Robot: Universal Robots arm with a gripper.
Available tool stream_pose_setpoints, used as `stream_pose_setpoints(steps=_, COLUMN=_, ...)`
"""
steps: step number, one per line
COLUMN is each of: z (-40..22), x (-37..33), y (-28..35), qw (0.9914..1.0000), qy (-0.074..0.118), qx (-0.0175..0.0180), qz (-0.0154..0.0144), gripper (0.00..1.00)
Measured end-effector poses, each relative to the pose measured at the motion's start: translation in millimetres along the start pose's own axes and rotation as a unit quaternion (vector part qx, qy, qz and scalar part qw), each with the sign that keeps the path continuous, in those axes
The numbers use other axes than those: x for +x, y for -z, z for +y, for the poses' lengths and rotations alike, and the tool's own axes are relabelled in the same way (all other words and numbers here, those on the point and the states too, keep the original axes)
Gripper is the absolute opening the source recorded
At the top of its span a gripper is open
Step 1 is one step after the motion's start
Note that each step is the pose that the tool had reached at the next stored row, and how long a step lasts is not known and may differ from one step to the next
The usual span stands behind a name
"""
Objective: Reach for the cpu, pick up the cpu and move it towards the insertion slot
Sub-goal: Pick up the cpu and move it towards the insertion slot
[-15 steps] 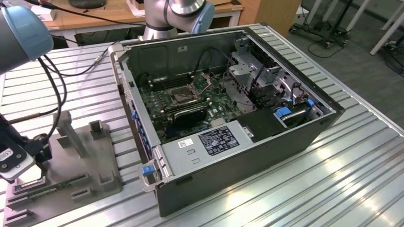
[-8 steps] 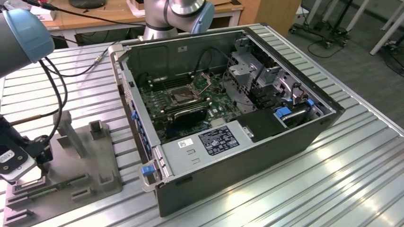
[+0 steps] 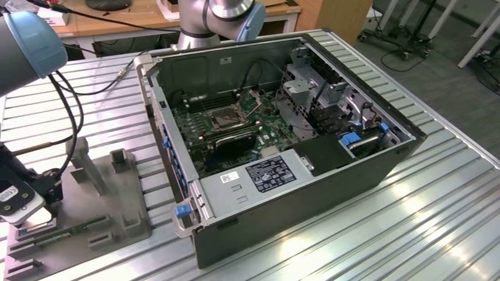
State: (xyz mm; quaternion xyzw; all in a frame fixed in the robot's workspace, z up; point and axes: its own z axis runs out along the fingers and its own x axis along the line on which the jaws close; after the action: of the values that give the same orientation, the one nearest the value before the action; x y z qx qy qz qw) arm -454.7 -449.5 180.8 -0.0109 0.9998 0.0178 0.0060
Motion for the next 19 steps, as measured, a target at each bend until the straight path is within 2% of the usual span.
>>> stream_pose_setpoints(steps=19, z=0.1, x=0.0, y=3.4, qw=1.00000, qy=0.000, qx=0.0000, qz=0.0000, gripper=0.55)
